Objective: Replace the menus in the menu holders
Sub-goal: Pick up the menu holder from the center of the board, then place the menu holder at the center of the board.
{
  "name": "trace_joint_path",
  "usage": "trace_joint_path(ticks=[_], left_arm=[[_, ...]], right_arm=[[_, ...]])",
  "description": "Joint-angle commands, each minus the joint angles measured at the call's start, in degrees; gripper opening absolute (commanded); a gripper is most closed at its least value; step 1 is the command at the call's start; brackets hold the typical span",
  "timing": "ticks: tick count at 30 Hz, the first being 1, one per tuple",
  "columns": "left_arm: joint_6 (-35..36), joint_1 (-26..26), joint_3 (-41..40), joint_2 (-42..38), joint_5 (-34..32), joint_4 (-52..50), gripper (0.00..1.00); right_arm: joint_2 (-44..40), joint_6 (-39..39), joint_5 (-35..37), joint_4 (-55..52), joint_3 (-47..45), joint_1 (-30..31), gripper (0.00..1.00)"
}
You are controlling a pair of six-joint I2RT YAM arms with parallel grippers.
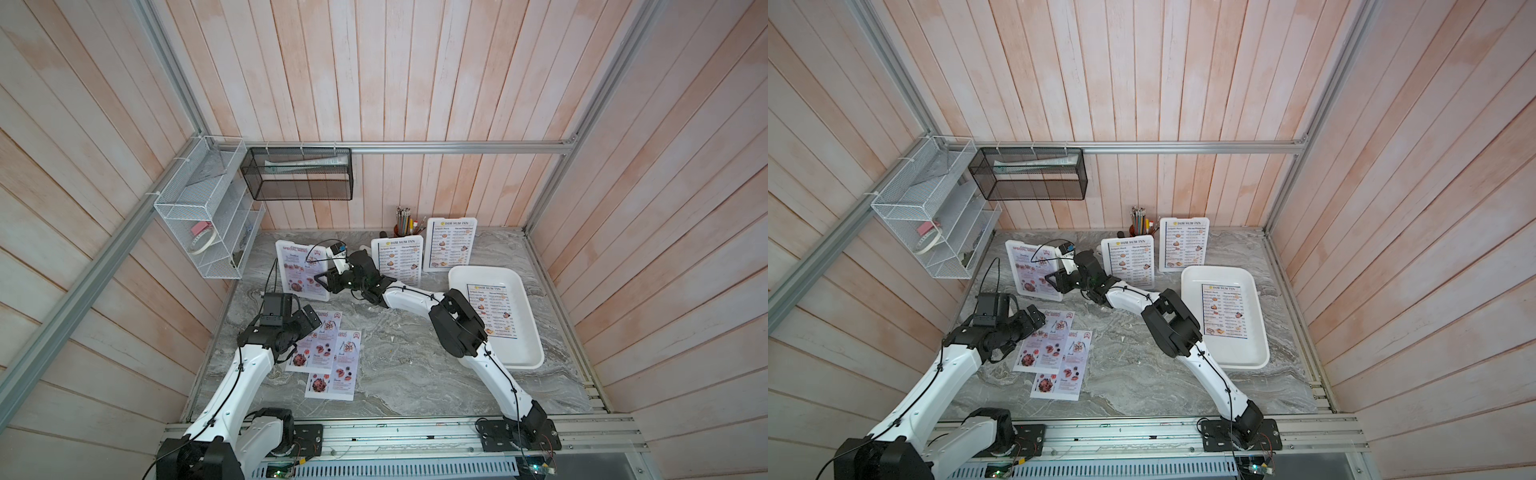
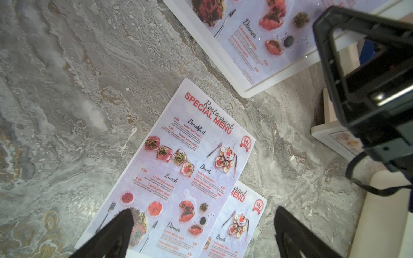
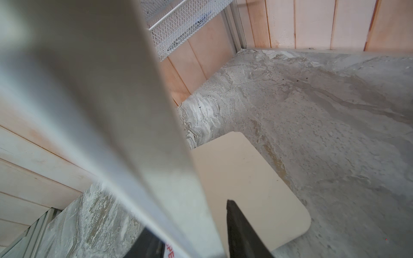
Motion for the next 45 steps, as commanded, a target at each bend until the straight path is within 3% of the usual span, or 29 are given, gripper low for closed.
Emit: trace_joint_path(ticks=[1, 7, 19, 30, 38, 45], left_arm=[[1.09, 0.28, 0.92, -0.22, -0.65, 0.50, 1.00], [1.37, 0.28, 1.18, -0.17, -1.26, 0.68, 1.00], [2.01, 0.39, 1.69, -0.72, -2.27, 0.24, 1.00], [3.30, 1.90, 4.72, -0.60, -4.16, -0.87, 1.00], [5.38, 4.82, 10.11, -1.85, -5.13, -3.91, 1.00], [8.26, 5.02, 15.80, -2.27, -9.20, -7.00, 1.00]], right_arm=[[-3.37, -1.59, 1.62, 1.81, -3.68, 1.00, 0.40], [-5.95, -2.68, 3.94, 4.96, -7.18, 1.00, 0.28], [-5.37, -4.20, 3.44, 5.34, -5.81, 1.02, 0.13], [-14.27, -9.75, 5.50, 5.21, -11.91, 1.96, 0.10], [-25.36, -11.93, 7.22, 6.81, -24.26, 2.98, 0.09], [-38.28, -8.89, 9.87, 9.06, -41.50, 4.51, 0.08]])
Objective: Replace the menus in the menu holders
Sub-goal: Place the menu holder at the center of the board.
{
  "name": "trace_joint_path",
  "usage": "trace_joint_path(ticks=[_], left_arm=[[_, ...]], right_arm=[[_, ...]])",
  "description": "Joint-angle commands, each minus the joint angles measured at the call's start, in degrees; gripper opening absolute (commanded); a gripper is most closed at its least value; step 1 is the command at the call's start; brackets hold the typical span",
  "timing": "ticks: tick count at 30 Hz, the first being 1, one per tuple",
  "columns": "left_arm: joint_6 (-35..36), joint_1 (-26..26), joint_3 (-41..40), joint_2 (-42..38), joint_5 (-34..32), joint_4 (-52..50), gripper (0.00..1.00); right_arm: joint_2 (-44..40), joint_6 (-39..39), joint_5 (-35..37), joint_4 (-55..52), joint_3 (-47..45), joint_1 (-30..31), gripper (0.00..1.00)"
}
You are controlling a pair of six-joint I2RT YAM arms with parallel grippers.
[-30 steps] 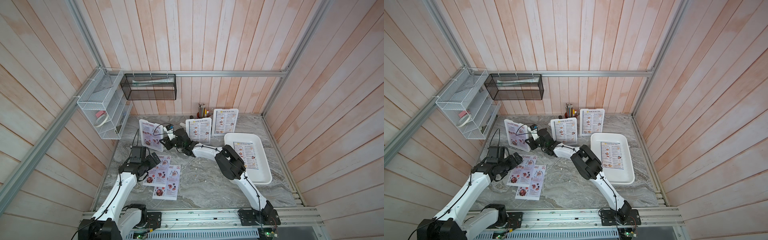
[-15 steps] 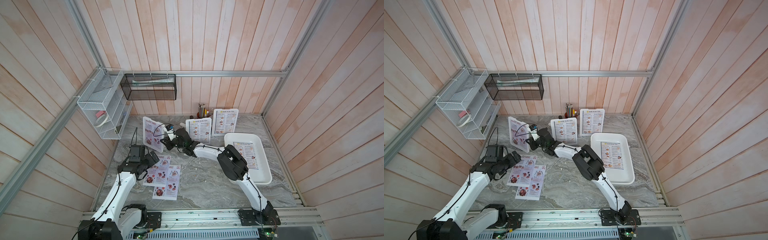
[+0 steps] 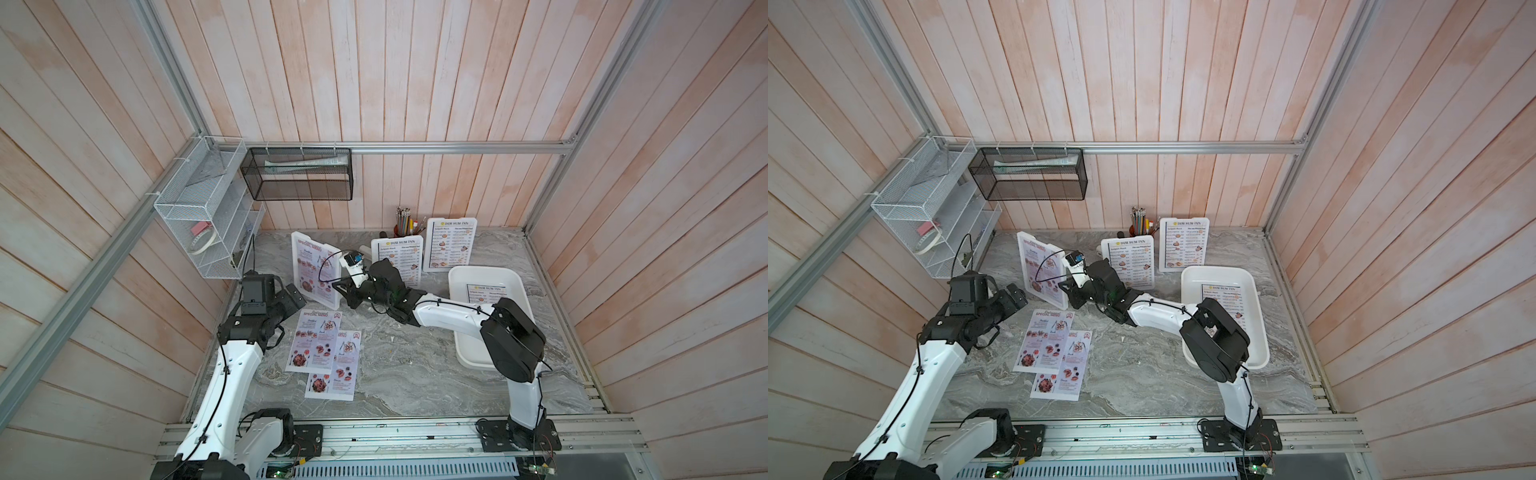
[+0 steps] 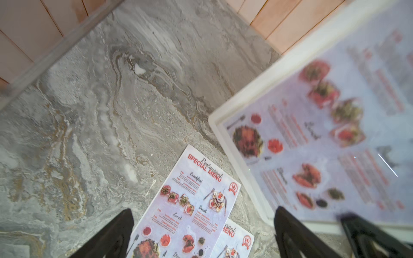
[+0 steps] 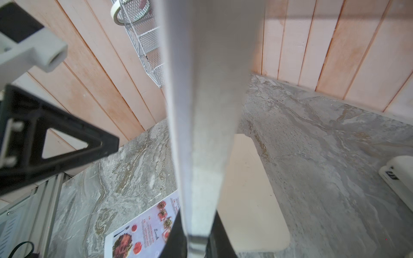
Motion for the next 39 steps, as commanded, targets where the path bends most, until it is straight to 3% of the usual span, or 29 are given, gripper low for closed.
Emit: trace_joint_path(ticks=[1, 16, 22, 30, 39], left_arm=[[2.59, 0.25, 2.71, -0.92, -2.90, -2.43, 1.00], [1.08, -1.87, 1.87, 0.32, 0.38, -0.02, 0.97], [0.48, -5.27, 3.24, 1.86, -1.61, 0.13, 0.97], [0.29, -7.05, 3.92, 2.33, -2.95, -0.04, 0.97], [0.53, -7.87, 4.13, 3.21, -4.03, 1.00, 0.97]], right_arm=[[-6.96, 1.61, 2.13, 4.77, -7.02, 0.91, 0.08], [-37.21, 6.10, 16.47, 1.63, -41.80, 2.35, 0.08], [-37.66, 6.49, 17.81, 2.60, -45.76, 0.74, 0.10], [-35.39, 6.87, 17.84, 3.44, -46.79, 0.10, 0.21], [-34.80, 6.94, 17.41, 2.06, -46.78, -0.16, 0.25]])
